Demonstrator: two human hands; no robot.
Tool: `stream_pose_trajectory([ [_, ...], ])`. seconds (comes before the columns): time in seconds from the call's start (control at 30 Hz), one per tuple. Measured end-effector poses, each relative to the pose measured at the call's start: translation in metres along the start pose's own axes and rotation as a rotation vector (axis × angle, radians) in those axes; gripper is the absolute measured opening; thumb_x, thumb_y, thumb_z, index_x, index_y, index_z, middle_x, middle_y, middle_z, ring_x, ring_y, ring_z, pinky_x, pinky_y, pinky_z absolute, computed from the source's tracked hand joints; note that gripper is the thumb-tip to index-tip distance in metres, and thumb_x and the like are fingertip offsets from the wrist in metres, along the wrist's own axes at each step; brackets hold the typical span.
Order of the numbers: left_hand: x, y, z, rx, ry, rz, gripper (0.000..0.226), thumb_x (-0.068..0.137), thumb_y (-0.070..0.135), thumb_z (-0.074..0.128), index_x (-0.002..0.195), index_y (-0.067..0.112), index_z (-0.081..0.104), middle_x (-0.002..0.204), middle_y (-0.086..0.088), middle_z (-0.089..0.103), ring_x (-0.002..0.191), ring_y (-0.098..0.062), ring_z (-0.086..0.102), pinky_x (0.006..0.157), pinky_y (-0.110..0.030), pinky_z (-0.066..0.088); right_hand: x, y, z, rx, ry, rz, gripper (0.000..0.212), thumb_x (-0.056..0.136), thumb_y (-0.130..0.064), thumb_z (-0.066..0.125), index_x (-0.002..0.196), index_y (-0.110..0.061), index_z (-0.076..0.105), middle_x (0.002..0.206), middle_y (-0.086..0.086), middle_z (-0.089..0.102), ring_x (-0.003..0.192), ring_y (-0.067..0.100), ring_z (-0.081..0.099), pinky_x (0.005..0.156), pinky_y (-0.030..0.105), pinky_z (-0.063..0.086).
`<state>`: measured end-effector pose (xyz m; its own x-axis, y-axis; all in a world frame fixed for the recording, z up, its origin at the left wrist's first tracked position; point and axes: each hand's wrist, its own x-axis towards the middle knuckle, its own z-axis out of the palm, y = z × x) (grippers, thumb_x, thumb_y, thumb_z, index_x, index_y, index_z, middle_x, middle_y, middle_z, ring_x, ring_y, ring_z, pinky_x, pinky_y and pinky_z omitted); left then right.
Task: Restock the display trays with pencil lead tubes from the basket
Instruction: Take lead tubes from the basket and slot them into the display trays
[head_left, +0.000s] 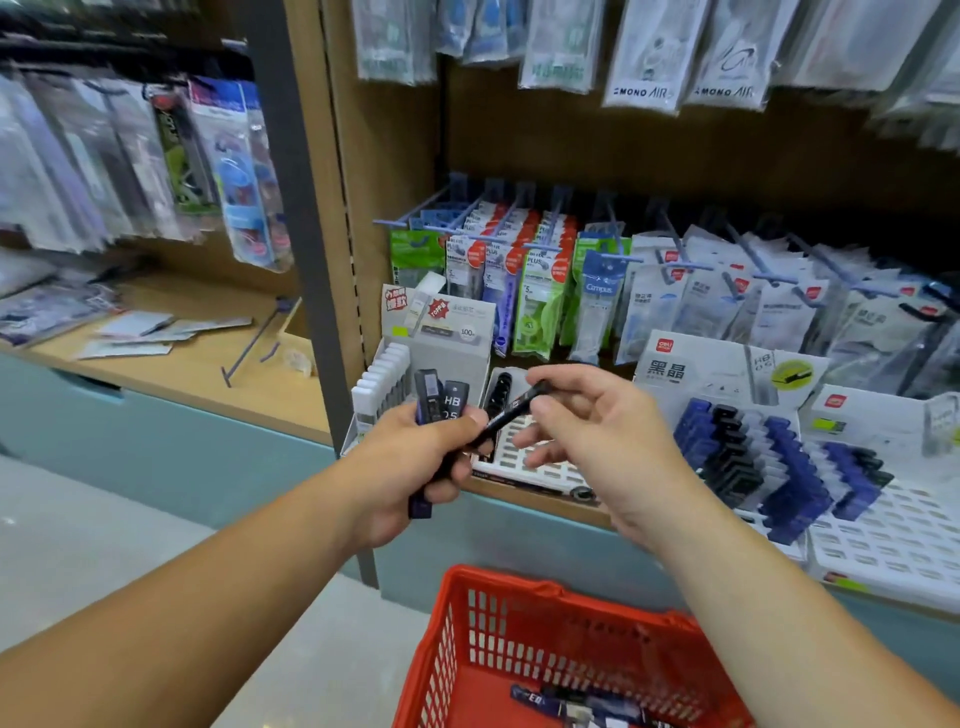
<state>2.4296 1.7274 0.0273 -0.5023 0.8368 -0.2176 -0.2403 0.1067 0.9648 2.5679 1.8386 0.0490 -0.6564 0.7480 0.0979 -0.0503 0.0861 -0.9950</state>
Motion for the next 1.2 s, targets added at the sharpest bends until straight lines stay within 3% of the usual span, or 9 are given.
stream_pose_trajectory([
  [0.07,0.007,-0.004,-0.010,0.109,0.002,0.017,0.022,0.103,0.026,0.062,0.107,0.004,0.060,0.078,-0.012,0.071,0.048,-0.013,0.045,0.041,-0.021,0.024,0.000,0.001,0.002,-0.067,0.053,-0.022,0.009,0.093,-0.001,0.070,0.095,-0.010,0.071,0.080,0.013,0.073,0.065,0.022,0.070,0.058,0.031,0.059],
  [0.13,0.011,-0.008,-0.017,0.255,0.036,0.003,0.021,0.101,0.029,0.065,0.099,0.009,0.059,0.075,-0.009,0.070,0.049,-0.014,0.049,0.044,-0.022,0.026,-0.001,0.001,0.000,-0.122,0.131,-0.016,0.005,0.091,-0.007,0.075,0.089,-0.006,0.071,0.075,0.014,0.072,0.063,0.022,0.070,0.059,0.035,0.061],
  [0.23,0.015,-0.014,-0.025,0.302,0.032,-0.049,0.021,0.102,0.026,0.065,0.088,0.014,0.053,0.061,-0.003,0.060,0.041,-0.010,0.044,0.038,-0.019,0.026,-0.003,0.002,-0.003,-0.134,0.216,0.028,0.007,0.091,-0.005,0.074,0.096,-0.001,0.070,0.078,0.020,0.072,0.062,0.021,0.071,0.061,0.034,0.063],
  [0.47,0.033,-0.025,-0.031,0.330,-0.070,-0.065,0.017,0.100,0.022,0.068,0.093,0.009,0.059,0.072,-0.010,0.073,0.054,-0.016,0.062,0.041,-0.023,0.034,0.012,0.002,-0.004,-0.126,0.327,0.077,0.015,0.090,0.001,0.074,0.100,-0.004,0.065,0.076,0.019,0.072,0.067,0.030,0.075,0.061,0.035,0.064],
  [0.6,0.040,-0.025,-0.033,0.201,-0.044,-0.041,0.020,0.098,0.026,0.071,0.096,0.009,0.062,0.079,-0.014,0.076,0.073,-0.029,0.076,0.042,-0.023,0.043,0.055,0.007,-0.002,-0.346,0.283,0.055,0.010,0.094,0.000,0.069,0.098,-0.010,0.066,0.085,0.017,0.073,0.069,0.022,0.075,0.068,0.034,0.064],
  [0.77,0.044,-0.029,-0.033,0.241,-0.070,-0.070,0.025,0.097,0.037,0.070,0.109,0.015,0.064,0.084,-0.010,0.078,0.055,-0.022,0.068,0.040,-0.022,0.039,0.103,0.042,-0.002,-0.614,0.241,-0.054,0.022,0.090,-0.007,0.072,0.084,-0.027,0.066,0.079,0.007,0.073,0.077,0.025,0.074,0.080,0.050,0.062],
  [0.93,0.051,-0.029,-0.033,0.260,-0.060,-0.056,0.009,0.097,0.019,0.071,0.093,0.015,0.064,0.091,-0.013,0.078,0.076,-0.024,0.077,0.042,-0.020,0.031,0.123,0.071,-0.011,-0.730,0.199,-0.125,0.023,0.090,-0.017,0.074,0.082,-0.037,0.066,0.080,-0.008,0.073,0.080,0.014,0.072,0.081,0.045,0.061],
  [1.1,0.055,-0.022,-0.029,0.235,-0.039,-0.074,0.013,0.097,0.012,0.071,0.090,0.016,0.060,0.091,-0.014,0.079,0.093,-0.035,0.077,0.047,-0.025,0.023,0.127,0.074,-0.024,-0.756,0.109,-0.172,0.016,0.092,-0.011,0.073,0.090,-0.027,0.072,0.079,-0.011,0.070,0.077,0.004,0.067,0.069,0.011,0.050],
  [1.2,0.059,-0.025,-0.027,0.241,-0.013,-0.075,0.012,0.095,0.013,0.073,0.093,0.013,0.061,0.090,-0.014,0.079,0.093,-0.040,0.076,0.048,-0.026,0.021,0.129,0.073,-0.030,-0.751,0.091,-0.185,0.019,0.091,-0.009,0.073,0.085,-0.027,0.072,0.078,-0.008,0.071,0.077,0.010,0.070,0.076,0.028,0.057],
])
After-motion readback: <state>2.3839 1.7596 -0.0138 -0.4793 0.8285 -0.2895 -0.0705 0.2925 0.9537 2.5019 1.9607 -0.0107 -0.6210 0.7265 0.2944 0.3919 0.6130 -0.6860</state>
